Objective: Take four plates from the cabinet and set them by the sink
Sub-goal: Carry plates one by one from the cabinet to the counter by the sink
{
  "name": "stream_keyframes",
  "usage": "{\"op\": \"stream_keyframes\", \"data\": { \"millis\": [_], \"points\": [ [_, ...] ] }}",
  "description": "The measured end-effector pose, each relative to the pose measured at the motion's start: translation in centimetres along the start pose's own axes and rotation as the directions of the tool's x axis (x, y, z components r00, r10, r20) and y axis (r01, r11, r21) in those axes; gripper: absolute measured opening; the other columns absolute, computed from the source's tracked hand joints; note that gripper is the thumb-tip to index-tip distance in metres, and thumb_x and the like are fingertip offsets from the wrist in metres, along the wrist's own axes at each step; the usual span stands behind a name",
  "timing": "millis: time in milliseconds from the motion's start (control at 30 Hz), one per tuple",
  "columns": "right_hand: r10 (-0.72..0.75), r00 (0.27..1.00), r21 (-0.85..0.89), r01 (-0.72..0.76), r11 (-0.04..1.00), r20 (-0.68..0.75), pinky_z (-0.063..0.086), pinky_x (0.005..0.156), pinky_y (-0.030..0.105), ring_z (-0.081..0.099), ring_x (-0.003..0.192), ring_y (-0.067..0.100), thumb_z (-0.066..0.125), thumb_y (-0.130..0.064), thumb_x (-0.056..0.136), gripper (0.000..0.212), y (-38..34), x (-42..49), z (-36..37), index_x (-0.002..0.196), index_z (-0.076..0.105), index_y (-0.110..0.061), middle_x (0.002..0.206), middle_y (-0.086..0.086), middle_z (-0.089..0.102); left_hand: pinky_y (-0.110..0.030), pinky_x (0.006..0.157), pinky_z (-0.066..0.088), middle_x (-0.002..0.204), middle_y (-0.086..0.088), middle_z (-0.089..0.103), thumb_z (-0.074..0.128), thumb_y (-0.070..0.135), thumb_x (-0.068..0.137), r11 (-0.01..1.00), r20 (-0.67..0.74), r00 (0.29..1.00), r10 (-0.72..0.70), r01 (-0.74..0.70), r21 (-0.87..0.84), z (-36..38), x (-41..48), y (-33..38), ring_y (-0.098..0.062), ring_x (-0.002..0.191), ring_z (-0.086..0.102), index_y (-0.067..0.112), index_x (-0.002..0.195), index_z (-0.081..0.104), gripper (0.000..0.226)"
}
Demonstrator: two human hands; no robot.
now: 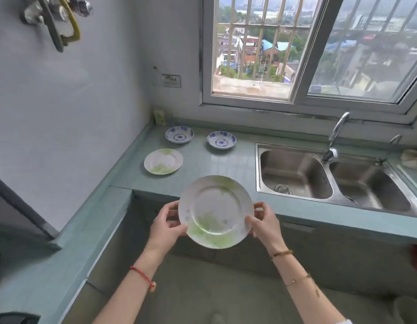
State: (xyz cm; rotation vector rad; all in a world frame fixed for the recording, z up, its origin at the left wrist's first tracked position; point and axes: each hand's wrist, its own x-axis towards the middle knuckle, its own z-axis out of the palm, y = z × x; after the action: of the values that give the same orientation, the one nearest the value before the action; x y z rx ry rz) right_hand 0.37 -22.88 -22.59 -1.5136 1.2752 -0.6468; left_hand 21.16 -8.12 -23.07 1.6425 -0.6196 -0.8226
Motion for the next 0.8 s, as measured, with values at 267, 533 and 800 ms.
{"op": "stream_keyframes", "data": {
  "millis": [267,533,800],
  "points": [
    [0.100,0.994,-0.169,-0.092,0.981,0.038,0.049,0.049,0.029,0.060,0.058,0.025,0.056,-0.008,0.077,0.027,-1.1,18.0,3.5,0.102,0.049,-0.014,0.088,0.021,0.068,-0.045,0.082,0.063,0.121,-0.008,0.062,0.074,-0.007,0.075,0.990,-0.052,0.989,-0.139,0.140,0.024,3.5,17.4,-0.4,-0.029,0.106,0.066,0.020,0.132,0.057,0.066],
    [0.209,0.978,-0.289,-0.201,0.936,-0.002,0.058,0.075,0.051,0.067,0.081,0.037,0.054,-0.010,0.076,0.028,1.3,31.2,8.9,0.102,0.047,-0.015,0.080,0.011,0.062,-0.036,0.077,0.064,0.122,-0.013,0.058,0.070,-0.008,0.078,0.956,0.010,0.957,-0.291,0.291,0.028,5.2,32.1,-2.9,-0.032,0.111,0.064,0.019,0.138,0.052,0.068],
    [0.308,0.950,-0.374,-0.300,0.878,-0.039,0.054,0.075,0.040,0.064,0.086,0.036,0.052,-0.008,0.077,0.027,2.6,39.2,12.5,0.102,0.048,-0.016,0.091,0.014,0.067,-0.032,0.064,0.064,0.112,-0.009,0.055,0.059,-0.017,0.083,0.877,0.141,0.873,-0.466,0.477,-0.059,5.5,41.6,-5.2,-0.034,0.105,0.064,0.013,0.143,0.044,0.069]
  ]
}}
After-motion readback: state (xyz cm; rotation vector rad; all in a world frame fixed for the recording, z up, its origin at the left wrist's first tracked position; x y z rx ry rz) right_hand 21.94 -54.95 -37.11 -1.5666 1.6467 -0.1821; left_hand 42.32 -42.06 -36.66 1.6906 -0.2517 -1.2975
